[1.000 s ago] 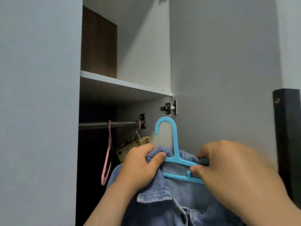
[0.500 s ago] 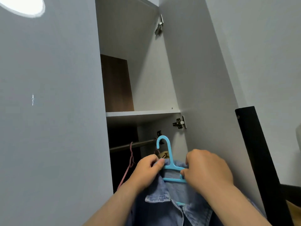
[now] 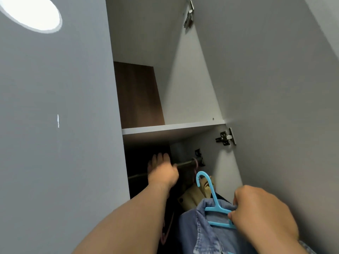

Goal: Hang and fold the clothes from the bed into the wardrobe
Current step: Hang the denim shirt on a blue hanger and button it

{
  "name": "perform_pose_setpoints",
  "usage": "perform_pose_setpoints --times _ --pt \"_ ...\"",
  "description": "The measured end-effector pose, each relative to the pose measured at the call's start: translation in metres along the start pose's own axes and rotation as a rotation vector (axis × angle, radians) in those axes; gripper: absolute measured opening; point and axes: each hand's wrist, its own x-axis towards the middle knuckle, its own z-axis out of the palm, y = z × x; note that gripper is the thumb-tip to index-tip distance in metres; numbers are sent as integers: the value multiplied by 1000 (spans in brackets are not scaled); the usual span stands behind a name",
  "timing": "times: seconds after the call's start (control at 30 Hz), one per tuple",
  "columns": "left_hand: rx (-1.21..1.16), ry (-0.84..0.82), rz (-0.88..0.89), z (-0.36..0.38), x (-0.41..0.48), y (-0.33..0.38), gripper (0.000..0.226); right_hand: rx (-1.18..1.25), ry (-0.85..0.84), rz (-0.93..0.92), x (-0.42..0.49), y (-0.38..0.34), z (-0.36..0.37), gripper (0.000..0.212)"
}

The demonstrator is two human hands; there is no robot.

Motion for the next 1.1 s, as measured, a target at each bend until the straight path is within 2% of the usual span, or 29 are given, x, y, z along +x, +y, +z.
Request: perform_pose_setpoints --times 0.13,0.2,0.33,0.43,0.53,0.67,0.77,0.87,0.97,1.1 --pt "52 -58 -118 20 26 -7 52 19 -157 -23 20 -7 17 7" --pt "106 -113 -189 29 35 -12 50 3 -231 -38 31 -2 25 14" --pt "215 -220 -266 41 47 -20 56 59 -385 -97 47 8 35 11" --pt "257 -255 -258 49 51 -21 55 69 -393 -66 54 1 43 6" --pt "262 -212 -222 56 53 -22 51 66 -349 -33 58 -4 58 11" --pt "251 -135 -163 63 52 -23 37 18 -112 -28 65 -8 69 5" --pt "242 -125 -99 64 51 -29 26 12 -61 -37 73 -18 68 7" --pt "268 -146 -95 59 55 -28 30 15 1 -54 87 -24 63 18" --pt "253 -185 -137 53 60 -22 37 28 85 -71 103 -32 62 19" --pt "225 -174 -146 54 62 -24 43 70 106 -86 124 -47 74 26"
